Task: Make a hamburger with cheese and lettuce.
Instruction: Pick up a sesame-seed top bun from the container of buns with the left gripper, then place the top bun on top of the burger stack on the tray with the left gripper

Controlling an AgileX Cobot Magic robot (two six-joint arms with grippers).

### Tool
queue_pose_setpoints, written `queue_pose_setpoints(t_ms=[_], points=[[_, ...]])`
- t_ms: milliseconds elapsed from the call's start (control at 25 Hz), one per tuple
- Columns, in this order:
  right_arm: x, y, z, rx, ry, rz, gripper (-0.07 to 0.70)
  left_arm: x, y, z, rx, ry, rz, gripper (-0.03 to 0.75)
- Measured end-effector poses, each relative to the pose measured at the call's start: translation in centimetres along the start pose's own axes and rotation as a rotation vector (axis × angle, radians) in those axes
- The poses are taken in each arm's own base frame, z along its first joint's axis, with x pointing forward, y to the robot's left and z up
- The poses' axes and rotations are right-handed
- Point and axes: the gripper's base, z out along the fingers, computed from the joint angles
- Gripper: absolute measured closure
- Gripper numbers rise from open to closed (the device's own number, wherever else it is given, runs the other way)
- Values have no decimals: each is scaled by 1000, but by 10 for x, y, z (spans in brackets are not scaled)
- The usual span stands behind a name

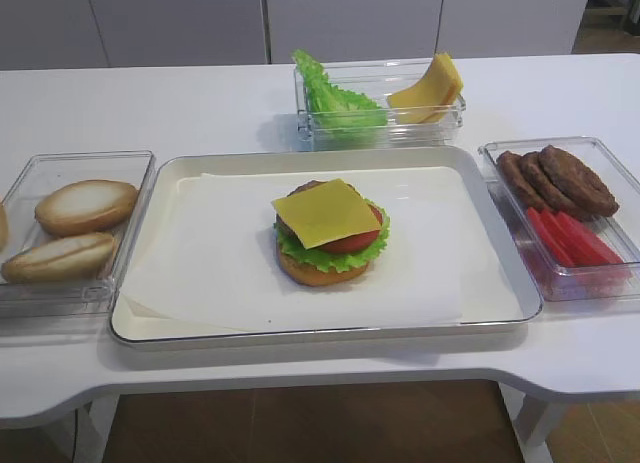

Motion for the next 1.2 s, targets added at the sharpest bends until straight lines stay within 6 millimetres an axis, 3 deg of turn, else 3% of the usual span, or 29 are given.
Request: queue_pose_setpoints(t_ms=[400, 1000, 1200], points=[[0, 0, 0, 0, 0, 0, 701, -5, -17, -17, -52, -29, 170, 510], [0, 0, 0, 0, 0, -5, 701, 1, -68, -24, -32, -162, 478, 511], [0, 0, 0, 0, 0, -5, 701, 2, -88, -15, -27, -175, 574, 511]])
